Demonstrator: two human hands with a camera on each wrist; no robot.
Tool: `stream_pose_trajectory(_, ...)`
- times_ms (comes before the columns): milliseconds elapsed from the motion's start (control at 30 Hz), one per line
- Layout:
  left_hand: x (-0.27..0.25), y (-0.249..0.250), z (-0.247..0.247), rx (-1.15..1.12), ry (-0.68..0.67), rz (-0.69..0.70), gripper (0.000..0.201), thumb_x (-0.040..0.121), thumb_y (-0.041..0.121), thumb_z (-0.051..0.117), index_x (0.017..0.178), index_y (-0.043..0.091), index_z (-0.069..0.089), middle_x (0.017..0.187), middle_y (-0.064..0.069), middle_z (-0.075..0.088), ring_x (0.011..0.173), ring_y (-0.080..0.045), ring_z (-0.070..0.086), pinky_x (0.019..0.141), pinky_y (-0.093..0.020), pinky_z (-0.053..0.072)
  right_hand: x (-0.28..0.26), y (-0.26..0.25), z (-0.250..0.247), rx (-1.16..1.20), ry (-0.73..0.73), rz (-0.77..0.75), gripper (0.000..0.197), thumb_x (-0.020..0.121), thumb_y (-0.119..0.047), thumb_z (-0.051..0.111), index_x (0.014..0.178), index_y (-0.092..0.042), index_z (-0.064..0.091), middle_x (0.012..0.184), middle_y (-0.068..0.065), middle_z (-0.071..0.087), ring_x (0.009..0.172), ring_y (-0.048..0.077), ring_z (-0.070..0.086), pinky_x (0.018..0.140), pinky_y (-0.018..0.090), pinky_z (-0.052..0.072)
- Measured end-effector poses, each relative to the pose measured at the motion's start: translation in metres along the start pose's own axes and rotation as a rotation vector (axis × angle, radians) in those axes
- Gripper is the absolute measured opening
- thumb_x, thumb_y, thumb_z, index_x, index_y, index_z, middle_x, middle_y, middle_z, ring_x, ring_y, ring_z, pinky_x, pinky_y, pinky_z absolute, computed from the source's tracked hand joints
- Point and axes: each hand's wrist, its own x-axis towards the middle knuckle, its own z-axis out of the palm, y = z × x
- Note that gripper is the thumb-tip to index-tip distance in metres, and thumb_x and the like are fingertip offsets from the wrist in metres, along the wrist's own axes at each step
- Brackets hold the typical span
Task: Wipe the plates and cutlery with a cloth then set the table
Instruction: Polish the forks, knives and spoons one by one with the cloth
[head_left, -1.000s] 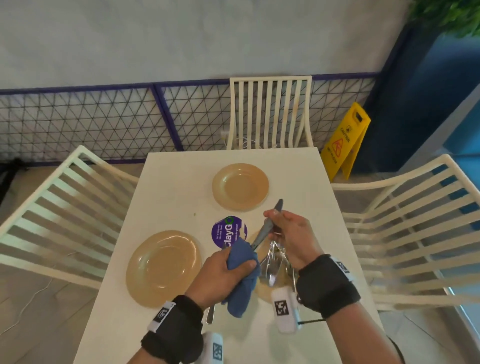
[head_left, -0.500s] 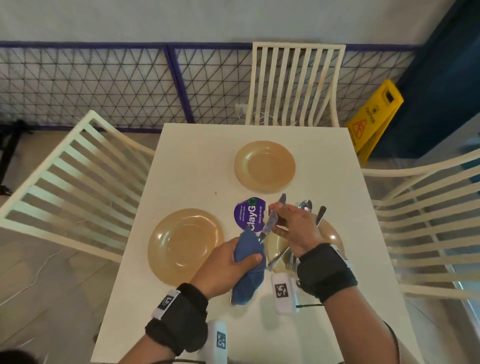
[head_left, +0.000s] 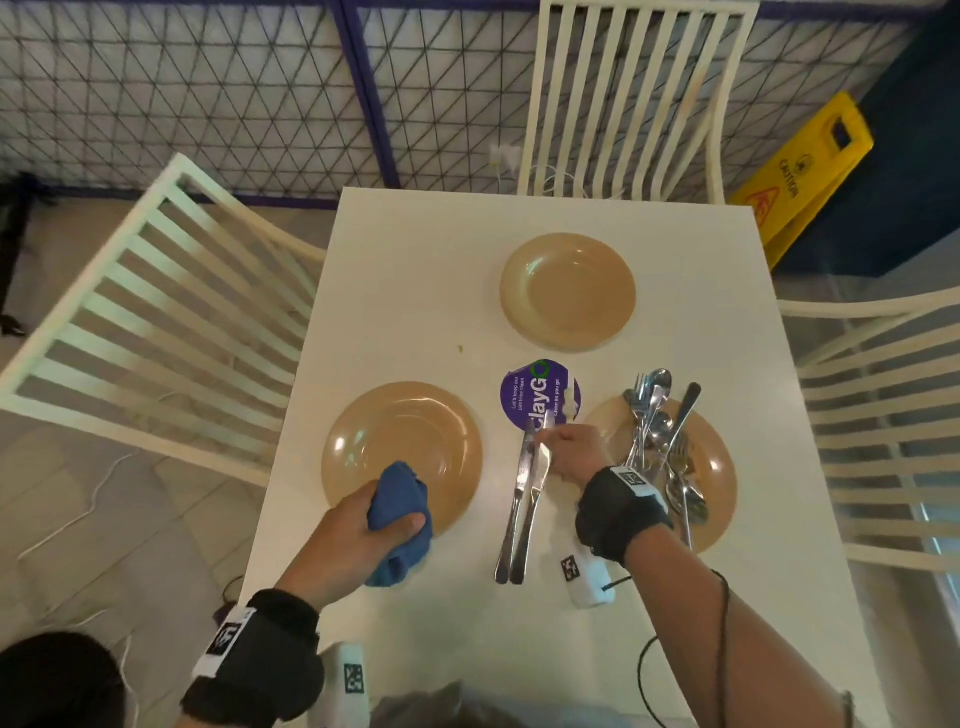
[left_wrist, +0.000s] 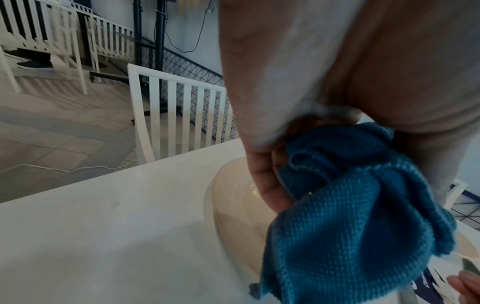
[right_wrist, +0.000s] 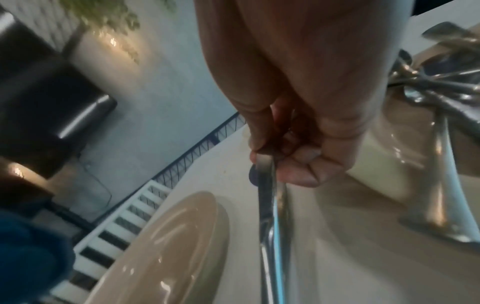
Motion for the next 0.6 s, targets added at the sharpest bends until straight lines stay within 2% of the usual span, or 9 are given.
stream_pose_trajectory(100, 0.0, -0.002, -0.001, -0.027, 0.016, -0.017, 0.048, 0.089, 0.038, 0.075, 0.132, 0.029, 0.057, 0.121, 0.009, 0.07, 0.113, -0.007, 0.064, 0.101, -0.033, 0.05, 0.007, -0.001, 0.011, -0.251, -0.001, -0.009, 0.035, 0.1, -0.029, 0.057, 0.072, -0.013, 0.07, 0.072, 0.005, 0.064, 0.066, 0.02, 0.059, 0.06, 0.025, 0.045)
stream_pose_trajectory(167, 0.0, 0.002, 0.002, -0.055, 0.02, -0.017, 0.051, 0.087, 0.038, 0.075, 0.133, 0.027, 0.057, 0.122, 0.008, 0.07, 0.112, -0.007, 0.065, 0.102, -0.034, 0.05, 0.013, -0.001, 0.017, -0.408, 0.004, -0.007, 0.038, 0.099, -0.035, 0.055, 0.07, -0.013, 0.066, 0.074, 0.005, 0.062, 0.069, 0.022, 0.059, 0.062, 0.026, 0.045)
stream_pose_trajectory(267, -0.003, 0.01, 0.009, -0.093, 0.021, -0.014, 0.049, 0.087, 0.034, 0.075, 0.131, 0.027, 0.057, 0.12, 0.008, 0.071, 0.111, -0.005, 0.066, 0.1, -0.029, 0.049, 0.019, 0.003, 0.024, -0.608, 0.059, -0.028, 0.041, 0.099, -0.044, 0.05, 0.093, -0.009, 0.07, 0.079, 0.005, 0.064, 0.068, 0.022, 0.059, 0.064, 0.029, 0.047)
stream_pose_trajectory(333, -0.005, 0.017, 0.014, -0.11, 0.014, -0.011, 0.046, 0.087, 0.033, 0.074, 0.129, 0.028, 0.057, 0.119, 0.009, 0.071, 0.111, -0.004, 0.066, 0.098, -0.027, 0.049, 0.019, 0.004, 0.024, -0.688, 0.072, -0.038, 0.035, 0.098, -0.039, 0.05, 0.102, -0.009, 0.068, 0.084, 0.006, 0.064, 0.072, 0.023, 0.06, 0.066, 0.031, 0.049)
stream_pose_trajectory(367, -0.007, 0.02, 0.017, -0.115, 0.009, -0.008, 0.045, 0.087, 0.032, 0.074, 0.129, 0.028, 0.057, 0.119, 0.009, 0.071, 0.111, -0.004, 0.066, 0.097, -0.026, 0.049, 0.017, 0.002, 0.023, -0.719, 0.069, -0.042, 0.029, 0.097, -0.033, 0.053, 0.105, -0.009, 0.066, 0.09, 0.007, 0.065, 0.078, 0.024, 0.062, 0.071, 0.033, 0.053)
stream_pose_trajectory(400, -0.008, 0.023, 0.02, -0.116, 0.008, -0.001, 0.044, 0.088, 0.031, 0.073, 0.129, 0.028, 0.058, 0.119, 0.009, 0.072, 0.11, -0.003, 0.066, 0.097, -0.026, 0.049, 0.012, -0.001, 0.02, -0.729, 0.058, -0.038, 0.024, 0.095, -0.029, 0.057, 0.106, -0.009, 0.065, 0.097, 0.008, 0.066, 0.085, 0.025, 0.063, 0.075, 0.035, 0.055)
stream_pose_trajectory(500, -0.011, 0.032, 0.029, -0.111, 0.019, 0.014, 0.038, 0.091, 0.029, 0.072, 0.126, 0.031, 0.059, 0.117, 0.007, 0.073, 0.106, 0.0, 0.067, 0.093, -0.026, 0.05, 0.0, -0.004, 0.0, -0.654, 0.042, -0.06, 0.022, 0.095, -0.023, 0.057, 0.109, -0.008, 0.066, 0.111, 0.011, 0.066, 0.097, 0.028, 0.065, 0.079, 0.033, 0.051)
stream_pose_trajectory(567, -0.012, 0.038, 0.037, -0.109, 0.021, 0.021, 0.036, 0.09, 0.03, 0.073, 0.123, 0.033, 0.059, 0.115, 0.006, 0.073, 0.105, -0.002, 0.068, 0.093, -0.028, 0.051, -0.01, -0.001, -0.027, -0.566, 0.108, -0.041, 0.024, 0.095, -0.021, 0.056, 0.115, -0.013, 0.067, 0.118, 0.009, 0.066, 0.109, 0.028, 0.064, 0.098, 0.042, 0.051)
stream_pose_trajectory(600, -0.013, 0.04, 0.041, -0.109, 0.024, 0.024, 0.037, 0.088, 0.031, 0.073, 0.122, 0.034, 0.059, 0.115, 0.007, 0.073, 0.106, -0.003, 0.068, 0.094, -0.03, 0.051, -0.016, 0.001, -0.044, -0.524, 0.166, -0.02, 0.025, 0.096, -0.022, 0.054, 0.116, -0.017, 0.067, 0.117, 0.006, 0.067, 0.109, 0.028, 0.064, 0.101, 0.045, 0.049)
